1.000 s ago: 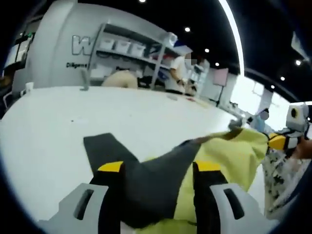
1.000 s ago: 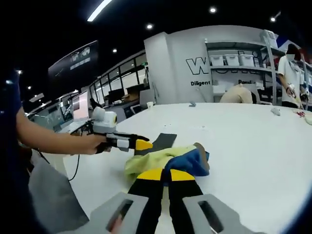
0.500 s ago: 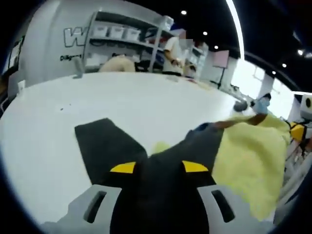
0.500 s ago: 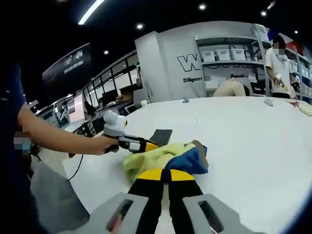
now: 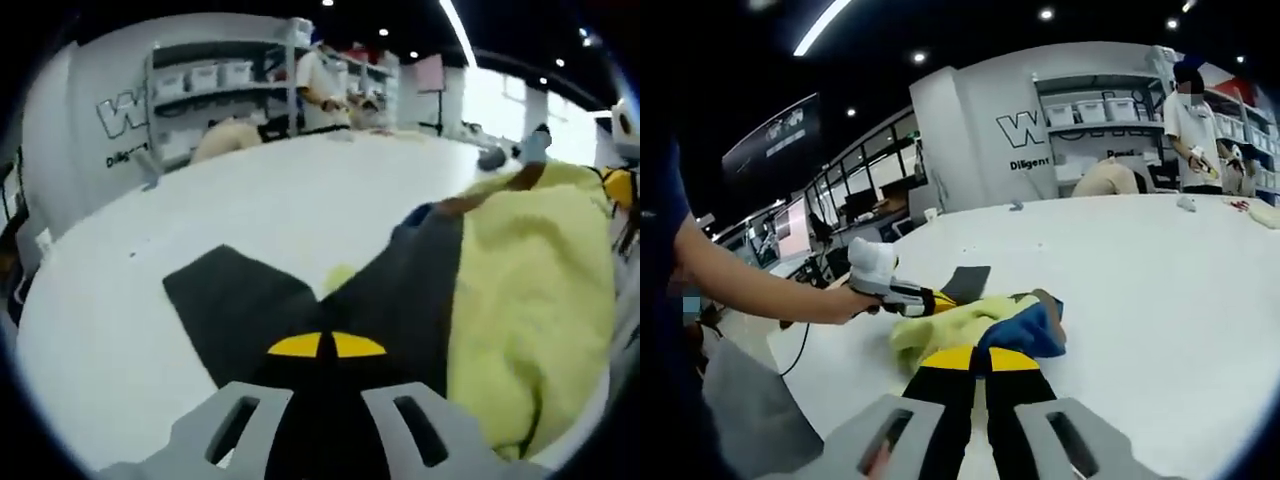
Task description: Fold the garment on the visible template until the final outline fits inside the template.
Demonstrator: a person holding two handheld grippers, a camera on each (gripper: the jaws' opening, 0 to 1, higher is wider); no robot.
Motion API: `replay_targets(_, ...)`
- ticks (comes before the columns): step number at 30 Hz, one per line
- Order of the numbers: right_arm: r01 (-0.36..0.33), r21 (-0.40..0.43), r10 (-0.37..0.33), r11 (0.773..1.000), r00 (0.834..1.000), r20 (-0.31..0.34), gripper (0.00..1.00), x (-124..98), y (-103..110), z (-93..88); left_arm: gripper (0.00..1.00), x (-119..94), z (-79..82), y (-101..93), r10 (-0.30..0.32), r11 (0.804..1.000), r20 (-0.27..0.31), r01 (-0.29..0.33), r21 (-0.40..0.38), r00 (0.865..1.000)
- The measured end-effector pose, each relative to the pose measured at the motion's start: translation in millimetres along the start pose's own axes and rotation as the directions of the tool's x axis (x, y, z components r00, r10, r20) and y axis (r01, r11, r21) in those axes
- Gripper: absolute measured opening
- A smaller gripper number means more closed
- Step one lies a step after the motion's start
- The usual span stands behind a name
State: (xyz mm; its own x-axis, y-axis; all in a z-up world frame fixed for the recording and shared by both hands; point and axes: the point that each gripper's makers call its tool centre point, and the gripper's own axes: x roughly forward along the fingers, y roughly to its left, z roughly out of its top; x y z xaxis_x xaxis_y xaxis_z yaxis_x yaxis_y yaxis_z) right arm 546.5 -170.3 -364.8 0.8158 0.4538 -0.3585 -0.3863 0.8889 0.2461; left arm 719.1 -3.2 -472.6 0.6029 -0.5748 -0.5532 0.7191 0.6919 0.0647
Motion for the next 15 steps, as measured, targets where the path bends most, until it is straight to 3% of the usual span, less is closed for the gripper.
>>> replay_targets(8,0.007,0.011,-0.007,1.0,1.0,0.007,0.0,0,-1,-0.7,0.0,-17,15.9,4.3,0.025,1.0,0.071,-0.025,0.0,0.997)
replay_targets(15,0.009,0.013,-0.009,1.0,1.0,-0.003,0.0,1,0,-6.9,0.0,-66,42.5,2.4,0.05,0.999,0.188,-0.052,0.005,0.981)
